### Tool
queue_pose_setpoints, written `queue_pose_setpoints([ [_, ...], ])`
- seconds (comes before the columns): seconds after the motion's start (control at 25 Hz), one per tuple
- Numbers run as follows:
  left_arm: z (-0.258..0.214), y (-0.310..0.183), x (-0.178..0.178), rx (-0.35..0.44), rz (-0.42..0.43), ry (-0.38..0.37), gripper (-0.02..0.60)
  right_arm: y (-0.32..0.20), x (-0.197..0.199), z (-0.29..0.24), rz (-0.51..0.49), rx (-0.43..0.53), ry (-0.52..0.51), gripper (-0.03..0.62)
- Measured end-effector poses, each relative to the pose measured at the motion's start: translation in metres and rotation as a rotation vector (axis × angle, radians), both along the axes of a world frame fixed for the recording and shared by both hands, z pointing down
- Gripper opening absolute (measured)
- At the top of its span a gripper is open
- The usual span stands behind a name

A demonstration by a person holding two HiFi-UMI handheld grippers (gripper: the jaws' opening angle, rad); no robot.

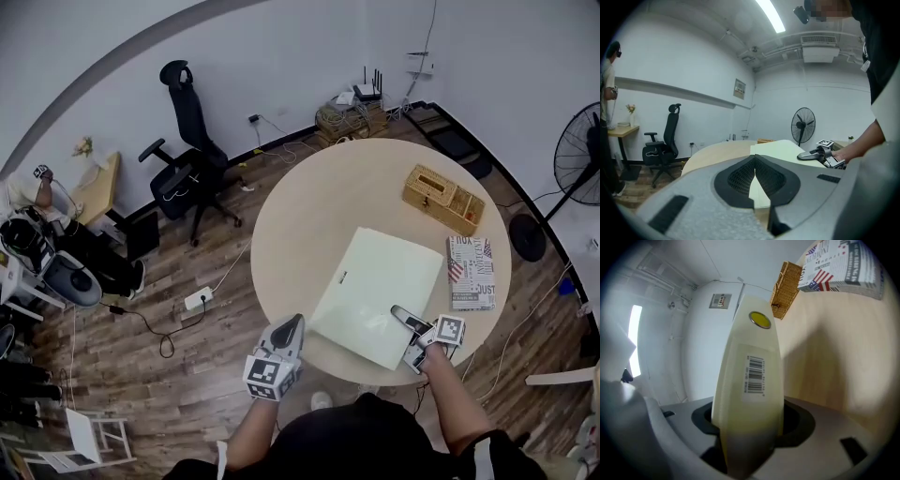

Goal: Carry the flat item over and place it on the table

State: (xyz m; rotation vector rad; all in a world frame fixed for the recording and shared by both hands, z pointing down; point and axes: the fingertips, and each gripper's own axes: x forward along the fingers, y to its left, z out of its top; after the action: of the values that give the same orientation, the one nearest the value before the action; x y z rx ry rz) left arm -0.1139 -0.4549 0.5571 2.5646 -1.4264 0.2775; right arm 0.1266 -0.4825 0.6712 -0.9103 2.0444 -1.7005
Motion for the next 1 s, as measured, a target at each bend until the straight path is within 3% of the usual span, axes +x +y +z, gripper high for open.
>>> queue_pose_setpoints([
  [0.16,0.003,-0.001,-0.002,-0.011,-0.007,-0.005,0.006,0.002,0.000,0.025,-0.014,-0.083,-0.048,0.276],
  [0.44,0.008,0.002,-0.005,-0.023,-0.006,-0.007,0.006,0.007,-0.004,0.048,-0.033,-0.167,-0.038,0.302],
  [1.0,0.013,0.010,0.002,-0.036,0.008,-0.005,0.006,0.011,0.028,0.094,0.022,-0.324,0.435,0.402],
])
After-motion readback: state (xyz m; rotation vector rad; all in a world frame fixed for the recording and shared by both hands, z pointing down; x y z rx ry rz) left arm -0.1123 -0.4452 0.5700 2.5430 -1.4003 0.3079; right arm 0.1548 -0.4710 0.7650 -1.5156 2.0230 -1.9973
